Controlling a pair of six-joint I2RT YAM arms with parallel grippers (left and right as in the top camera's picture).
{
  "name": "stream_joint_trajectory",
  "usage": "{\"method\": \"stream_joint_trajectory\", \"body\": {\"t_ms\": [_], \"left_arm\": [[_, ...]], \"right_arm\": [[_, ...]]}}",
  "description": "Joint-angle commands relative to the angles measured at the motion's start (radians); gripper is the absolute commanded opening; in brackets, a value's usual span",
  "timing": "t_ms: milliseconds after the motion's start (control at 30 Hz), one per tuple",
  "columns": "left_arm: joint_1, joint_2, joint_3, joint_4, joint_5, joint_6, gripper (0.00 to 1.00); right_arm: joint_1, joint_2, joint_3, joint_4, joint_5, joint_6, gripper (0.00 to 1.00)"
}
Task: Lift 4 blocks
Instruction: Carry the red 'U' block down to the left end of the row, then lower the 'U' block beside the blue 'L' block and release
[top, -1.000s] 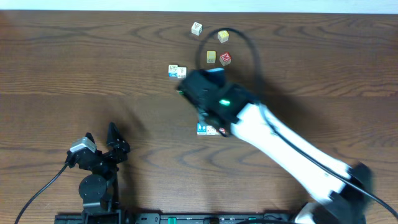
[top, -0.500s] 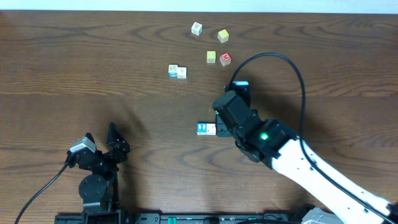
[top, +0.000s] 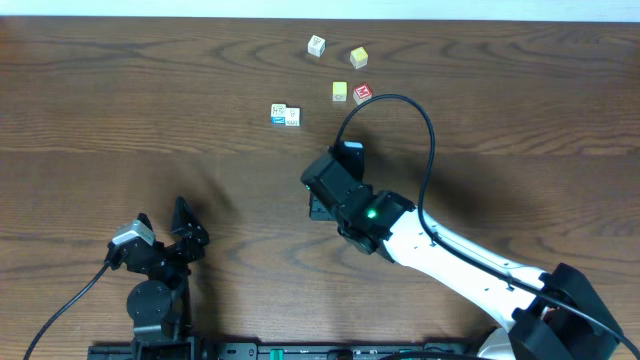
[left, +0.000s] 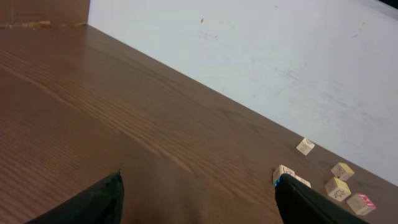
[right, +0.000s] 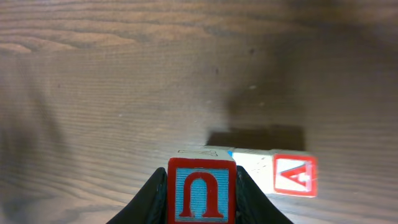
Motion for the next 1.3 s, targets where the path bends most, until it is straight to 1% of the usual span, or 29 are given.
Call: {"method": "stream_joint_trajectory", "body": {"t_ms": [0, 100, 267, 333, 567, 833, 900, 1267], "left_arm": [[-0.004, -0.005, -0.021, -0.037, -0.01, 0.006, 0.78], [-0.004, -0.005, -0.021, -0.037, -0.009, 0.006, 0.79], [-0.004, -0.005, -0.021, -0.037, -0.009, 0.006, 0.79], [-0.004, -0.005, -0.021, -0.037, -0.01, 0.006, 0.78], [-0.004, -0.005, -0.021, -0.037, -0.01, 0.006, 0.78], [-0.004, -0.005, -0.021, -0.037, -0.009, 0.006, 0.79], [-0.004, -0.005, -0.021, -0.037, -0.009, 0.006, 0.79], [-0.004, -0.005, -0.021, -0.037, -0.01, 0.006, 0.79]], "right_arm": [[0.008, 0.008, 0.0, 0.002, 0.015, 0.129, 0.01], [0.007, 0.012, 0.0, 0.0, 0.02, 0.168, 0.01], [0.01, 0.012, 0.0, 0.0, 0.023, 0.172, 0.01], [0.018, 0.014, 0.0, 0.005, 0.02, 0.145, 0.01], [0.055, 0.048, 0.0, 0.072, -0.046, -0.055, 0.01], [0.048, 0.121, 0.0, 0.085, -0.046, -0.078, 0.01], [0.048, 0.13, 0.0, 0.095, -0.056, -0.106, 0.01], [0.048, 0.134, 0.0, 0.109, -0.032, -0.132, 0.02]]}}
